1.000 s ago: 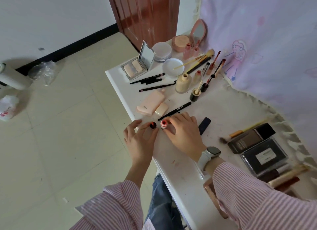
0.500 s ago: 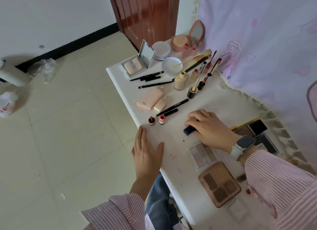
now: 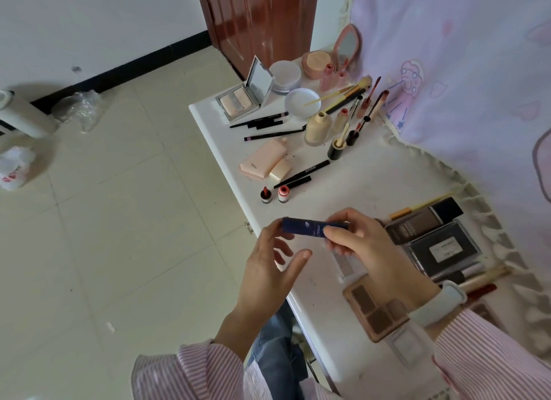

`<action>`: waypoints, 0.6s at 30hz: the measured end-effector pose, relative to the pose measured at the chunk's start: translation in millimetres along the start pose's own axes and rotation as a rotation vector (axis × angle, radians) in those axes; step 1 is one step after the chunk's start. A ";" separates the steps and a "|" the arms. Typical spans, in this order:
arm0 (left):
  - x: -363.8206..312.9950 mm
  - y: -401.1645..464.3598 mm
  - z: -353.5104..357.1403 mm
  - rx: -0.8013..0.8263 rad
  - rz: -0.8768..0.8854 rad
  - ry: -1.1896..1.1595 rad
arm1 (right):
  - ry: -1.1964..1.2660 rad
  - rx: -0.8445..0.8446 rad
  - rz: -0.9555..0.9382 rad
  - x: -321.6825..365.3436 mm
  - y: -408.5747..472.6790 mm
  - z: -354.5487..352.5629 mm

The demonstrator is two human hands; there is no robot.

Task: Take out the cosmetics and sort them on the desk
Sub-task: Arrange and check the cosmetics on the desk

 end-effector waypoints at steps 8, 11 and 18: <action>-15.7 -1.4 2.1 0.167 0.260 0.316 | -0.198 -0.015 0.065 -18.8 -8.4 7.5; -8.4 -8.4 15.2 0.219 0.183 0.316 | -0.273 -0.035 0.043 -19.3 -9.5 11.3; 6.9 -11.8 18.2 0.249 0.085 0.311 | -0.311 -0.038 0.073 -22.9 -8.0 2.4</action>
Point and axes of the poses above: each hand's wrist, its own y-axis towards the middle knuckle, its own z-axis out of the palm, x = y × z, the point moved 5 cm from there along y, towards the middle knuckle, and after that the axes turned 4 degrees about -x, right-handed, at the moved point
